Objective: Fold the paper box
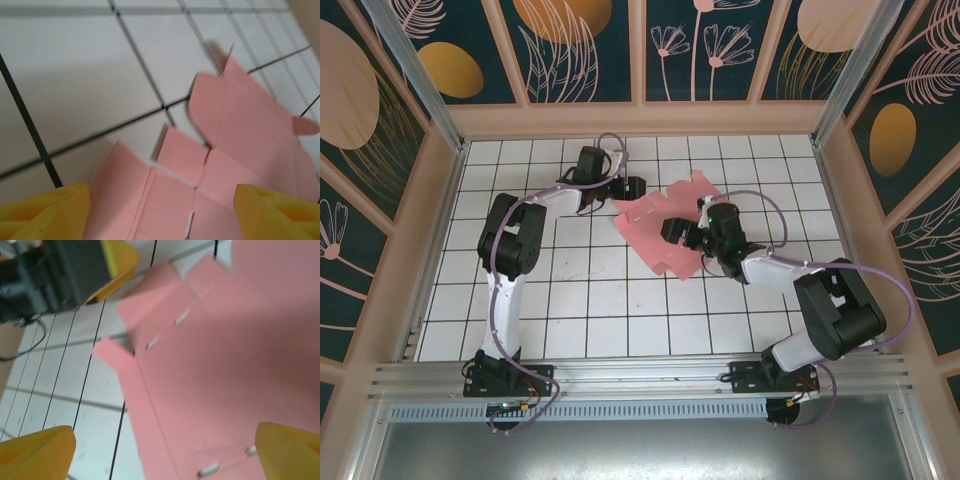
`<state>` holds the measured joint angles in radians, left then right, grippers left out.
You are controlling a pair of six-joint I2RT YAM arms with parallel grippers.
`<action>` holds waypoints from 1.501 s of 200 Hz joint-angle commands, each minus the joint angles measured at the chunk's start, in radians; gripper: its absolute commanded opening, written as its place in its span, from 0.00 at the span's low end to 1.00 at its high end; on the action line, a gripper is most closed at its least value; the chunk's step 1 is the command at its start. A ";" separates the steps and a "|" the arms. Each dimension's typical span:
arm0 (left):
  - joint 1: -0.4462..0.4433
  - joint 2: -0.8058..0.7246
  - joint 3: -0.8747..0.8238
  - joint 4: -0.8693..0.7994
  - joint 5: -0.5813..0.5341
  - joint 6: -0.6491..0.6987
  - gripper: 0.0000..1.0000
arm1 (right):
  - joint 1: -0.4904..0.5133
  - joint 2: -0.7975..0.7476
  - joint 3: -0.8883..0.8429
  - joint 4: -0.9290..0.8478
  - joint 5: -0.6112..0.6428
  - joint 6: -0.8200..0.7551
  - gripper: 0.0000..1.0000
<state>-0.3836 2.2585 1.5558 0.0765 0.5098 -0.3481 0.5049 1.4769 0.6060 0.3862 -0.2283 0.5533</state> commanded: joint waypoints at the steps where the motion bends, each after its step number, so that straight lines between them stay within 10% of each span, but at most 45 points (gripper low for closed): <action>1: -0.007 0.074 0.100 -0.172 0.041 -0.063 0.73 | 0.036 -0.017 -0.054 0.027 0.020 0.096 0.93; 78: -0.009 0.006 -0.098 -0.130 -0.070 -0.183 0.70 | -0.071 0.139 -0.015 -0.082 -0.005 0.116 0.92; 189: -0.100 -0.533 -0.758 0.186 -0.163 -0.336 0.74 | -0.307 0.487 0.510 -0.235 -0.024 -0.105 0.93; 257: -0.083 -0.365 -0.299 -0.031 -0.305 -0.096 0.87 | -0.272 0.238 0.333 -0.123 -0.066 -0.109 0.95; 300: -0.031 -0.323 -0.196 -0.034 -0.253 -0.122 0.88 | -0.191 0.341 0.439 -0.173 -0.020 -0.045 0.81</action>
<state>-0.4435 1.9255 1.3441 0.0986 0.2501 -0.4885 0.2665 1.7370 0.9627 0.2394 -0.2760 0.4747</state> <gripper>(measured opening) 0.876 0.831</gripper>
